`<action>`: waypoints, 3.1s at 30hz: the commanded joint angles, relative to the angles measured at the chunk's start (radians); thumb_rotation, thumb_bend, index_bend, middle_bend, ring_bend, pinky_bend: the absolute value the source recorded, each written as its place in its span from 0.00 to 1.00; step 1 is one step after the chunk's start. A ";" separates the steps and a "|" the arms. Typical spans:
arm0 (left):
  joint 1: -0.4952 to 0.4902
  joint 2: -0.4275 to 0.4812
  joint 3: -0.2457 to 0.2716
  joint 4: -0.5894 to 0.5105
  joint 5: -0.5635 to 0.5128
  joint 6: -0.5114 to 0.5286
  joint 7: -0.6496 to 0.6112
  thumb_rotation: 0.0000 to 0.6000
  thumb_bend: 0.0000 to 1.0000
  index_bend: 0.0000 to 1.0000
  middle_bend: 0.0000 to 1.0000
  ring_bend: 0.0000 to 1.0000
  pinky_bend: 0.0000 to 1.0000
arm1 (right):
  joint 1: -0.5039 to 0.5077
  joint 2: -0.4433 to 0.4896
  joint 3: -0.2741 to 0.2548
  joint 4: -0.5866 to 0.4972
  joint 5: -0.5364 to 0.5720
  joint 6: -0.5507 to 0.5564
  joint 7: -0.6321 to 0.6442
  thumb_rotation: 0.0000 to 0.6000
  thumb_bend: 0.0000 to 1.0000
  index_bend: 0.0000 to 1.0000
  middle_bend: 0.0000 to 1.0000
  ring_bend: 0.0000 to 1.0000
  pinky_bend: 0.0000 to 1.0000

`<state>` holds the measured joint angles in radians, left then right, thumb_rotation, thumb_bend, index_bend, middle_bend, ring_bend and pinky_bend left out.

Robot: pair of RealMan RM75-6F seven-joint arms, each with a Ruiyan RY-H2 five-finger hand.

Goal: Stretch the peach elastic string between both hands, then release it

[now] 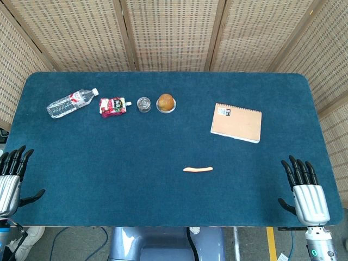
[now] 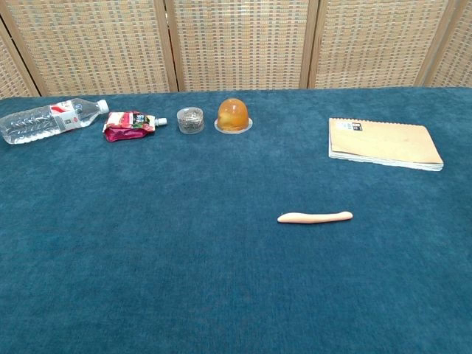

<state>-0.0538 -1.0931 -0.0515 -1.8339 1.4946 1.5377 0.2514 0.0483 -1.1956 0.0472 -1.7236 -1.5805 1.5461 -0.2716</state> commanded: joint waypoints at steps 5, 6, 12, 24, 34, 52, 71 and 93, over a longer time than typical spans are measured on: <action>0.000 0.001 0.003 0.000 0.005 -0.001 -0.004 1.00 0.00 0.00 0.00 0.00 0.00 | 0.001 0.002 -0.004 -0.003 -0.003 -0.005 0.006 1.00 0.00 0.00 0.00 0.00 0.00; -0.001 0.002 0.004 -0.001 0.005 -0.002 -0.005 1.00 0.00 0.00 0.00 0.00 0.00 | 0.003 0.001 -0.007 -0.005 -0.003 -0.012 0.011 1.00 0.00 0.00 0.00 0.00 0.00; -0.008 0.002 -0.001 0.001 -0.009 -0.016 -0.007 1.00 0.00 0.00 0.00 0.00 0.00 | 0.073 -0.006 -0.002 -0.013 0.008 -0.135 0.037 1.00 0.00 0.00 0.00 0.00 0.00; -0.027 -0.030 -0.019 0.012 -0.064 -0.043 0.049 1.00 0.00 0.00 0.00 0.00 0.00 | 0.379 -0.084 0.146 0.041 0.159 -0.527 0.108 1.00 0.06 0.28 0.00 0.00 0.00; -0.043 -0.052 -0.031 0.031 -0.105 -0.067 0.070 1.00 0.00 0.00 0.00 0.00 0.00 | 0.488 -0.228 0.170 0.144 0.320 -0.652 0.059 1.00 0.32 0.40 0.00 0.00 0.00; -0.064 -0.070 -0.032 0.048 -0.125 -0.094 0.080 1.00 0.00 0.00 0.00 0.00 0.00 | 0.582 -0.406 0.149 0.275 0.479 -0.700 -0.060 1.00 0.48 0.45 0.01 0.00 0.00; -0.070 -0.072 -0.033 0.051 -0.143 -0.098 0.075 1.00 0.00 0.00 0.00 0.00 0.00 | 0.619 -0.460 0.134 0.339 0.511 -0.696 -0.064 1.00 0.51 0.47 0.02 0.00 0.00; -0.074 -0.074 -0.031 0.055 -0.148 -0.099 0.070 1.00 0.00 0.00 0.00 0.00 0.00 | 0.639 -0.489 0.124 0.388 0.533 -0.708 -0.036 1.00 0.54 0.51 0.02 0.00 0.00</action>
<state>-0.1283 -1.1666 -0.0821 -1.7788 1.3465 1.4388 0.3211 0.6872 -1.6846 0.1713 -1.3351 -1.0471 0.8384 -0.3083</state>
